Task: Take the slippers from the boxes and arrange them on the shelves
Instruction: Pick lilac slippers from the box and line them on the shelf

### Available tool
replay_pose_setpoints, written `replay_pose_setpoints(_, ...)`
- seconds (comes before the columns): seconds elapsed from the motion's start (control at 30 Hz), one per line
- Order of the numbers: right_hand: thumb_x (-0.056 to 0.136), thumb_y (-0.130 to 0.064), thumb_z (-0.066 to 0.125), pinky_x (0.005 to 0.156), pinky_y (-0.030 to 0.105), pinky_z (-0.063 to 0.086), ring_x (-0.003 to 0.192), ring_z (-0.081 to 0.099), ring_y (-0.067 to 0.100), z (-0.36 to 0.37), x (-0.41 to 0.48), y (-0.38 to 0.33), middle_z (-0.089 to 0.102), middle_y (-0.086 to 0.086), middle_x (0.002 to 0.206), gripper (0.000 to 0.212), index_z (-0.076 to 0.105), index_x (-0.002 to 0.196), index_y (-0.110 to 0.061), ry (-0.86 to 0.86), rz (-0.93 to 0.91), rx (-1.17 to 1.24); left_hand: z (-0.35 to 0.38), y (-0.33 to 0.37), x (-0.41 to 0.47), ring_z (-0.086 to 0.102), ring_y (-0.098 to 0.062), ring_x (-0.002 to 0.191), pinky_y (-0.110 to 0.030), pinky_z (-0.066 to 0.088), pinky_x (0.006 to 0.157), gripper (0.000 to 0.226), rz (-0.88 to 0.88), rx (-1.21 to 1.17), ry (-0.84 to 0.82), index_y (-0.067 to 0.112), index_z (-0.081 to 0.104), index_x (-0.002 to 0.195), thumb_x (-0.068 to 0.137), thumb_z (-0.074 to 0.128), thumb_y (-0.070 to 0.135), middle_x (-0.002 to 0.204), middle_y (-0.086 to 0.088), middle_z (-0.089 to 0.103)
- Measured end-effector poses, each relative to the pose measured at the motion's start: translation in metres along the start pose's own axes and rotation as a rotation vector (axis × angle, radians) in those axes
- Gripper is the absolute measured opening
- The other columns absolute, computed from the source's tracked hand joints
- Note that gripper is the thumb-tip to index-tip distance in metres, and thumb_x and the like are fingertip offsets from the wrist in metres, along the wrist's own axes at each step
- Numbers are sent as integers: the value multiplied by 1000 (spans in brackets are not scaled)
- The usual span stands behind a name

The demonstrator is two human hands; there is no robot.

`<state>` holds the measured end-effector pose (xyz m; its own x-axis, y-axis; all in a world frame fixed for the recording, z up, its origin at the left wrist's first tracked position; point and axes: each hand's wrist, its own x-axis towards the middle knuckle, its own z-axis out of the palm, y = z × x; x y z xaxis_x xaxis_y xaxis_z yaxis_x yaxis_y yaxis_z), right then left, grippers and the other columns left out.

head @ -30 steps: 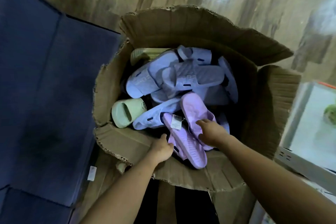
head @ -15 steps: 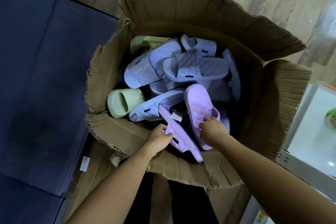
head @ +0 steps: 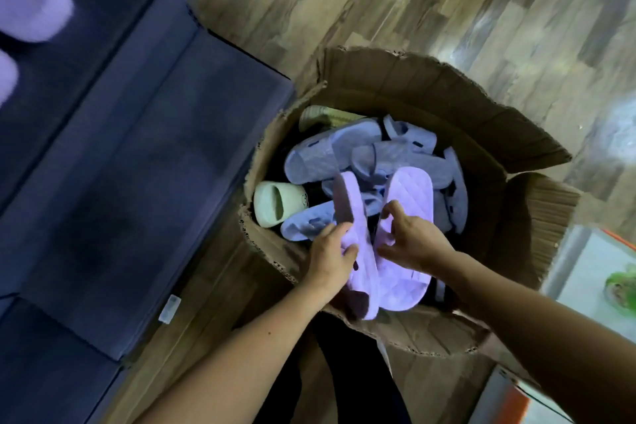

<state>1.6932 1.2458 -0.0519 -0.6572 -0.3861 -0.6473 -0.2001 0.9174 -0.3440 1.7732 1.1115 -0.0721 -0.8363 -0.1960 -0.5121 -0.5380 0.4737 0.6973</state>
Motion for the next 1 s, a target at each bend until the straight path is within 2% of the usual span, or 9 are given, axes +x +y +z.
replay_pose_setpoints(0.13,81,-21,60,59,29,29,85,59,35,-28,-10,-48,61,6,78,63,30,136,-19,25,-138,35,-47,8,-6,56,-30,107,-28,40,92,39,157,43,92,2,59,122,84,59,-1,113,-21,57)
replay_pose_setpoints(0.27,84,-19,54,60,31,37,81,60,34,-45,-17,-90,67,12,90,77,13,147,-35,140,-233,-53,-99,5,-12,55,-28,109,-13,33,88,35,248,94,136,-1,59,121,87,55,-1,116,-22,59)
replay_pose_setpoints(0.4,88,-19,51,61,30,35,81,57,29,-57,-27,-131,65,9,93,75,8,146,-41,177,-344,-135,-138,18,-25,63,-27,89,-16,45,78,32,332,131,192,-6,70,97,85,47,12,97,-24,67)
replay_pose_setpoints(0.47,90,-19,51,64,26,30,94,59,28,-62,-29,-150,66,9,101,66,20,145,-38,145,-358,-149,-155,22,-30,65,-31,82,-27,49,74,45,421,136,229,-3,73,82,84,39,26,81,-22,68)
replay_pose_setpoints(0.53,90,-21,55,67,23,29,100,58,26,-61,-30,-167,66,10,107,56,35,141,-32,103,-312,-112,-174,24,-39,60,-31,94,-34,45,81,46,449,217,201,-2,72,91,89,42,31,94,-21,66)
replay_pose_setpoints(0.63,88,-21,57,68,23,30,100,59,28,-45,-31,-191,66,11,107,41,52,128,-22,121,-277,-44,-193,14,-52,54,-28,106,-27,37,87,31,476,217,215,-3,68,102,91,54,22,110,-19,62)
replay_pose_setpoints(0.83,86,-19,59,54,27,31,81,55,24,-9,-43,-239,68,10,92,28,65,112,-24,209,-212,83,-215,-35,-77,58,-27,96,-34,53,75,19,457,168,331,2,67,98,84,54,0,103,-14,63)
replay_pose_setpoints(0.93,86,-20,58,64,24,38,91,62,27,10,-45,-253,71,7,95,28,66,112,-26,234,-184,159,-219,-62,-91,50,-17,89,-28,50,65,18,461,200,525,14,62,96,83,49,16,92,-5,58)
replay_pose_setpoints(1.0,86,-22,59,73,27,42,98,62,28,22,-45,-262,70,6,104,29,65,114,-23,260,-133,228,-216,-80,-108,55,-23,83,-29,50,61,23,363,204,587,15,60,93,80,46,29,87,-5,58)
